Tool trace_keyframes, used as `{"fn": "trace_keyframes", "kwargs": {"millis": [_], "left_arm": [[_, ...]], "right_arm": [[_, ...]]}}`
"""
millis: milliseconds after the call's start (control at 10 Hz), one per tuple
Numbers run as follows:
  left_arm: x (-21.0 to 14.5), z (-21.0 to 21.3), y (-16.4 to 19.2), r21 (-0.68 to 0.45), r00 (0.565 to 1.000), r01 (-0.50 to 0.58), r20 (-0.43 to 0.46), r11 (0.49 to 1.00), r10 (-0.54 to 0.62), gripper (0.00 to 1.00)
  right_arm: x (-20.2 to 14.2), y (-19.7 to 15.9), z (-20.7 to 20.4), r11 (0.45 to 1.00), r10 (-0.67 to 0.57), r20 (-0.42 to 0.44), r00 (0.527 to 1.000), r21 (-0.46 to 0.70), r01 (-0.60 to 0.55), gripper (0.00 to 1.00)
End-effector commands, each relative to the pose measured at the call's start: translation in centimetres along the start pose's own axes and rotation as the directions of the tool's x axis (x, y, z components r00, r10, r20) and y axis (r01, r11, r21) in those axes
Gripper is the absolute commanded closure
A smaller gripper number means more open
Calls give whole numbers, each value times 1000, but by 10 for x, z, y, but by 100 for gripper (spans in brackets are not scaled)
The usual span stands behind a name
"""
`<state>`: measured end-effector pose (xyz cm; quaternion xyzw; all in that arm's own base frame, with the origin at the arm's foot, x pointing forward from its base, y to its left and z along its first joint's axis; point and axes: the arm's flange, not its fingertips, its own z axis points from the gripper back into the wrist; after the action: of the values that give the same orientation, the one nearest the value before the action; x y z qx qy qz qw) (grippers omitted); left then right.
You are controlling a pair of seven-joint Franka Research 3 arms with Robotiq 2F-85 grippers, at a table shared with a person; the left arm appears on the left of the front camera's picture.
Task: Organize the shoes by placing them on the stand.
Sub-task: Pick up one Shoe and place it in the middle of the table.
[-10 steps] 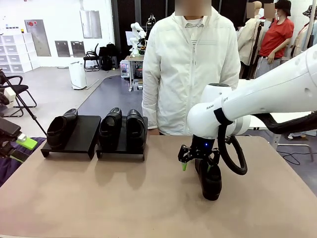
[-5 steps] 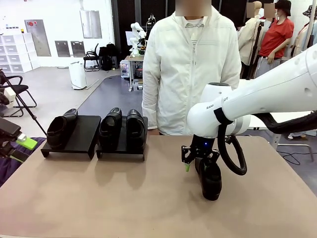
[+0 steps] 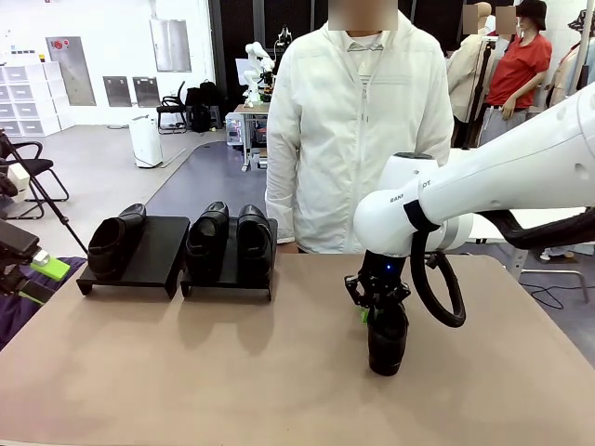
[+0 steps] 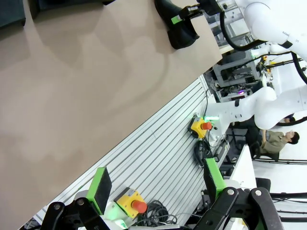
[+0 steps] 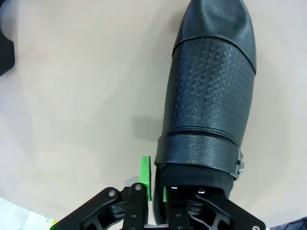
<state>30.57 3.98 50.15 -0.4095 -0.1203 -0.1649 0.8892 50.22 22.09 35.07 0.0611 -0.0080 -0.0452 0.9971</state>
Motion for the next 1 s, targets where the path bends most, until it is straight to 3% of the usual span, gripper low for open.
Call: {"fn": "trace_keyframes", "kwargs": {"millis": [0, 400, 500, 600, 700, 900], "left_arm": [[-2, 3, 3, -2, 1000, 22, -10, 1000, -22, 0], [-2, 3, 3, -2, 1000, 22, -10, 1000, -22, 0], [-2, 3, 3, -2, 1000, 22, -10, 1000, -22, 0], [-2, 3, 3, -2, 1000, 22, -10, 1000, -22, 0], [-2, 3, 3, -2, 1000, 22, -10, 1000, -22, 0], [-2, 3, 3, -2, 1000, 22, -10, 1000, -22, 0]], "right_arm": [[-4, 0, 6, 999, -39, 34, 999, -31, 40, 100], [-33, -20, 46, 997, -72, 84, 994, -13, 73, 100], [-46, -26, 65, 998, -59, 42, 997, -3, 59, 100], [-60, -28, 82, 998, -44, -80, 996, 37, 47, 100], [-80, -22, 97, 991, -42, -143, 989, 118, 59, 100], [-124, 11, 96, 977, 45, -107, 993, 212, -21, 100]]}}
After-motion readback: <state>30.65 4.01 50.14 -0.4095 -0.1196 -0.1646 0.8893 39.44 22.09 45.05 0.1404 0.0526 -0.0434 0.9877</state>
